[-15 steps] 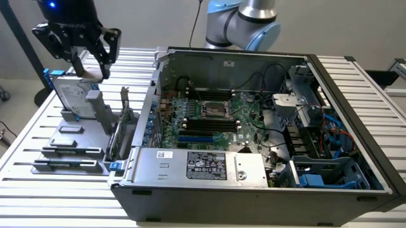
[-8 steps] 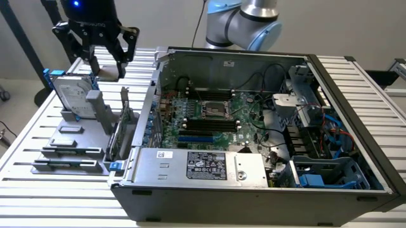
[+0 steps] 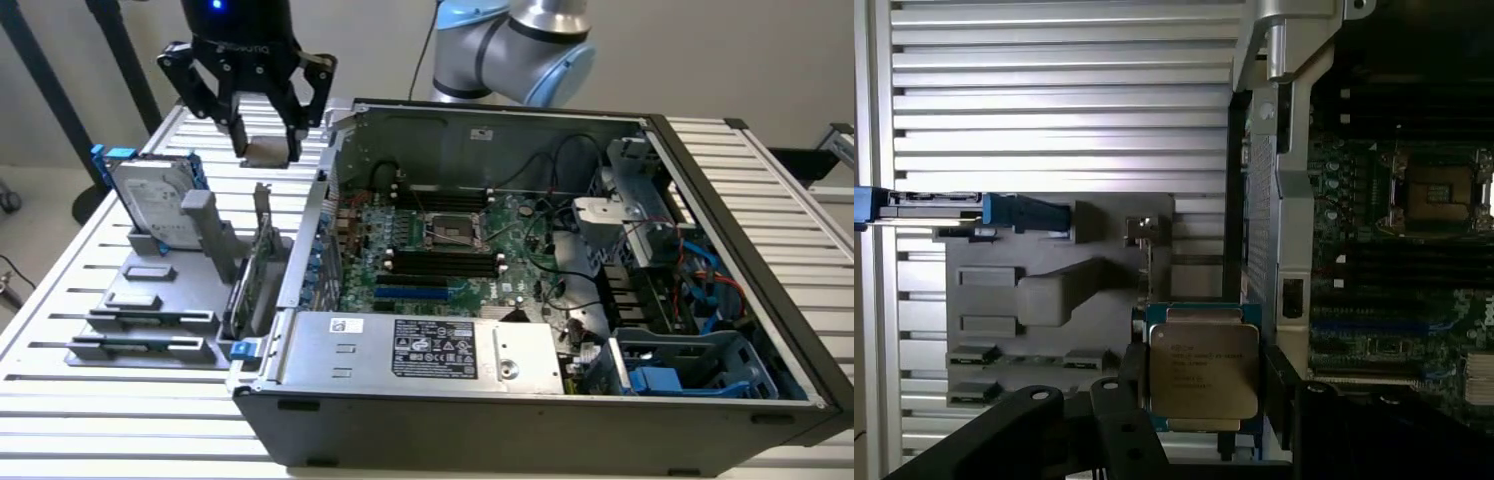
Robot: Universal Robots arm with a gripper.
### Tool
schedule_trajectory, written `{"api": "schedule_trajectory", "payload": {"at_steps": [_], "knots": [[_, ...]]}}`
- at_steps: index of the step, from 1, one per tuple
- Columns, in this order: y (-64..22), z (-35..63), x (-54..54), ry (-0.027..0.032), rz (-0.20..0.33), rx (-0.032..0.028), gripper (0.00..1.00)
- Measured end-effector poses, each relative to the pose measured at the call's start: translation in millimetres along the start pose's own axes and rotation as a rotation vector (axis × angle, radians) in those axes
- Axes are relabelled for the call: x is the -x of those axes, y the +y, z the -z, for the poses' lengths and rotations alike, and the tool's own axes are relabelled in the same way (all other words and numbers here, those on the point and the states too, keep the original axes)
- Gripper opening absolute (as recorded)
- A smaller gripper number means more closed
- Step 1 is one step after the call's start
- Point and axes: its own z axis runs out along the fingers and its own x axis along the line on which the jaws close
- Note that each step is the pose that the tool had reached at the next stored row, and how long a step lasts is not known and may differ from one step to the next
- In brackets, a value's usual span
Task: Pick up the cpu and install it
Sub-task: 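Pick up the cpu and move it towards the insertion slot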
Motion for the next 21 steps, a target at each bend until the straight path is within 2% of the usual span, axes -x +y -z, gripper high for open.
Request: {"api": "schedule_trajectory", "payload": {"at_steps": [14, 21], "knots": [[7.2, 4.2, 63.4, 0.0000, 0.000, 0.0011, 0.55], [19.8, 3.8, 91.9, 0.0000, 0.000, 0.0010, 0.55]]}}
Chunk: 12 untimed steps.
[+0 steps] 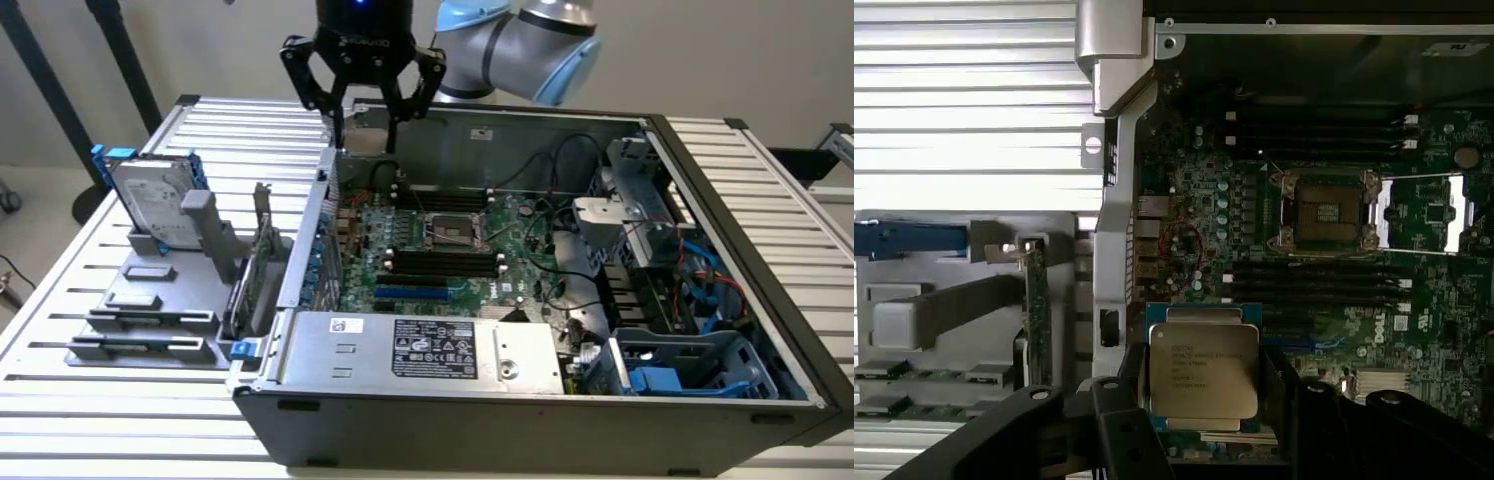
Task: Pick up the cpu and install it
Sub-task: 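Pick up the cpu and move it towards the insertion slot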
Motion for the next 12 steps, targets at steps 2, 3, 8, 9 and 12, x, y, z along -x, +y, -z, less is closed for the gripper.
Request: {"api": "schedule_trajectory", "payload": {"at_steps": [2, 3, 8, 9, 12], "knots": [[6.5, -2.5, 6.6, -0.0001, 0.000, 0.0001, 0.55], [9.9, -4.3, 10.0, 0.0000, 0.000, 0.0001, 0.55], [25.2, -13.3, 28.0, 0.0000, 0.000, 0.0000, 0.55], [27.4, -15.0, 32.3, 0.0000, 0.000, 0.0001, 0.55], [30.7, -20.1, 46.3, 0.0000, 0.000, 0.0001, 0.55]]}}
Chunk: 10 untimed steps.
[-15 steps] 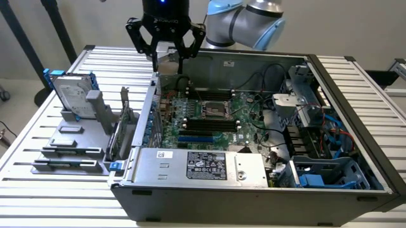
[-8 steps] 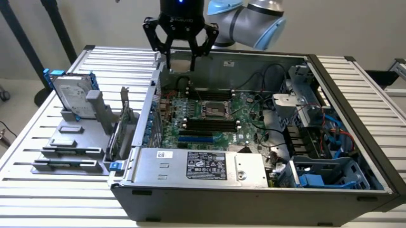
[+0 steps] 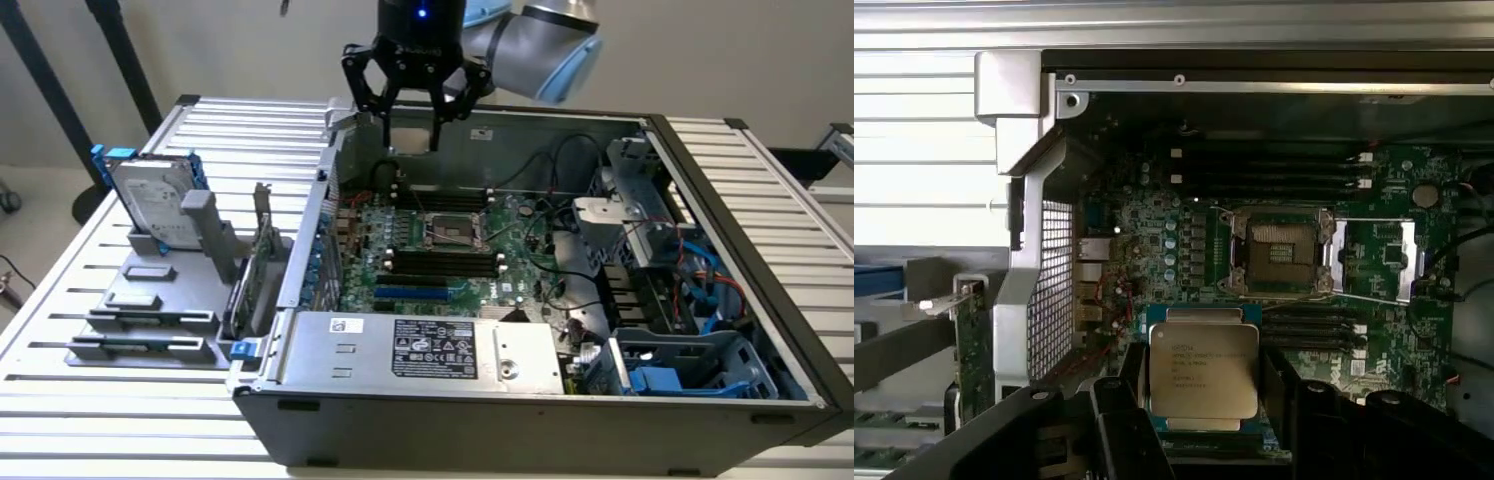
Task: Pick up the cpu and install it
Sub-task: 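Pick up the cpu and move it towards the insertion slot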
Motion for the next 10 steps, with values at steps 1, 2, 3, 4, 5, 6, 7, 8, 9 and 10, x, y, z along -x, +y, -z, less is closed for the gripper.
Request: {"api": "schedule_trajectory", "payload": {"at_steps": [1, 2, 3, 4, 5, 6, 7, 8, 9, 10], "knots": [[0.5, -1.7, 4.8, 0.0000, 0.000, 0.0000, 0.55], [0.8, -3.3, 9.3, 0.0000, 0.000, -0.0001, 0.55], [1.2, -4.9, 13.8, 0.0000, 0.000, 0.0000, 0.55], [1.5, -6.5, 18.4, -0.0001, 0.000, 0.0001, 0.55], [1.8, -8.1, 23.0, -0.0001, 0.000, 0.0001, 0.55], [2.0, -9.8, 27.6, -0.0001, -0.001, 0.0001, 0.55], [2.1, -11.4, 32.2, -0.0001, -0.001, 0.0001, 0.55], [2.1, -13.0, 36.4, -0.0002, -0.002, 0.0001, 0.55], [2.1, -14.8, 40.7, -0.0003, -0.004, 0.0003, 0.55], [2.1, -16.4, 44.5, -0.0003, -0.005, 0.0004, 0.55]]}}
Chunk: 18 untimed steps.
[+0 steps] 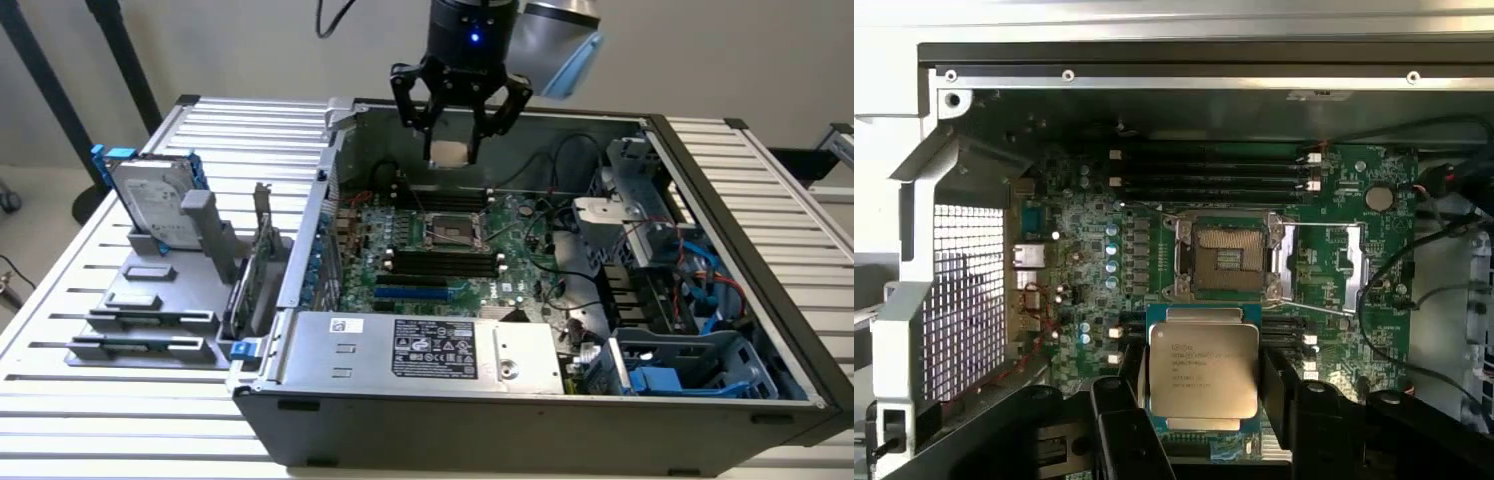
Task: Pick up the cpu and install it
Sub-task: 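Pick up the cpu and move it towards the insertion slot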
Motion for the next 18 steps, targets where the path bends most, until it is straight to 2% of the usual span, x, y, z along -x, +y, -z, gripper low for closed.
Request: {"api": "schedule_trajectory", "payload": {"at_steps": [5, 8, 18], "knots": [[0.5, -8.6, 10.2, -0.0002, -0.015, 0.0004, 0.55], [2.4, -14.1, 11.4, -0.0005, -0.020, 0.0008, 0.55], [16.2, -32.9, 12.9, -0.0006, -0.021, 0.0009, 0.55]]}}
